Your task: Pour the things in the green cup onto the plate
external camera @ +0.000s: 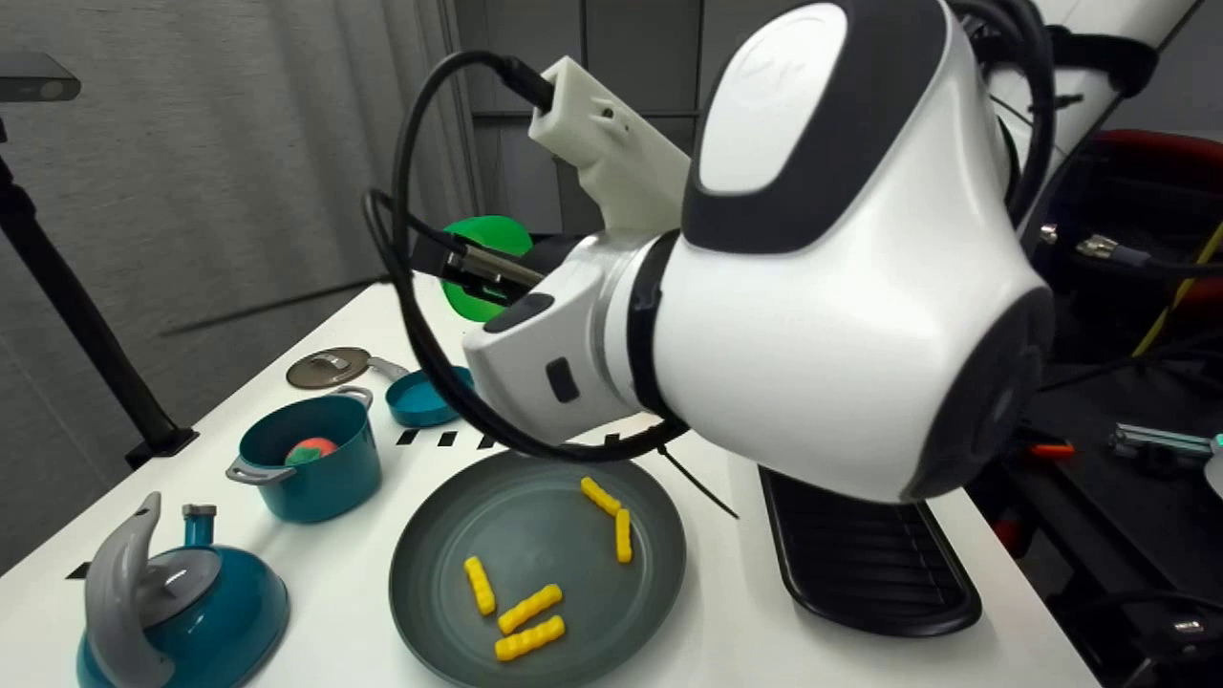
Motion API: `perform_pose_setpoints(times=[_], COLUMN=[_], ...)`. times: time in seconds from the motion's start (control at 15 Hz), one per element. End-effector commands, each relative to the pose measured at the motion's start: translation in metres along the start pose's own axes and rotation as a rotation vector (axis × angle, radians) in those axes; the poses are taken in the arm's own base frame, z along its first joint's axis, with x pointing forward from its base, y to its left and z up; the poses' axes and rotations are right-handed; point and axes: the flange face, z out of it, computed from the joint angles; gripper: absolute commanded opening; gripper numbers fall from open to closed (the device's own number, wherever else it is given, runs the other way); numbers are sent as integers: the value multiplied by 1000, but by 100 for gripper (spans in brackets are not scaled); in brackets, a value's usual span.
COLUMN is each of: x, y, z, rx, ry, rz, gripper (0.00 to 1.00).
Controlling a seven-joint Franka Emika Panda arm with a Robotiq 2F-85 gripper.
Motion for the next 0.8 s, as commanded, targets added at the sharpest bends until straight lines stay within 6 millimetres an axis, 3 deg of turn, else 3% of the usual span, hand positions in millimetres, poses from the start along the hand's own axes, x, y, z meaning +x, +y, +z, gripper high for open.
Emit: perform_pose_setpoints(times=[0.0,0.33,0.73], x=[-11,-22,-34], y=[29,45,35], z=[7,24,63], rx=[140,348,619], ry=[55,107,131], rz=[141,344,576], gripper=[51,51,51])
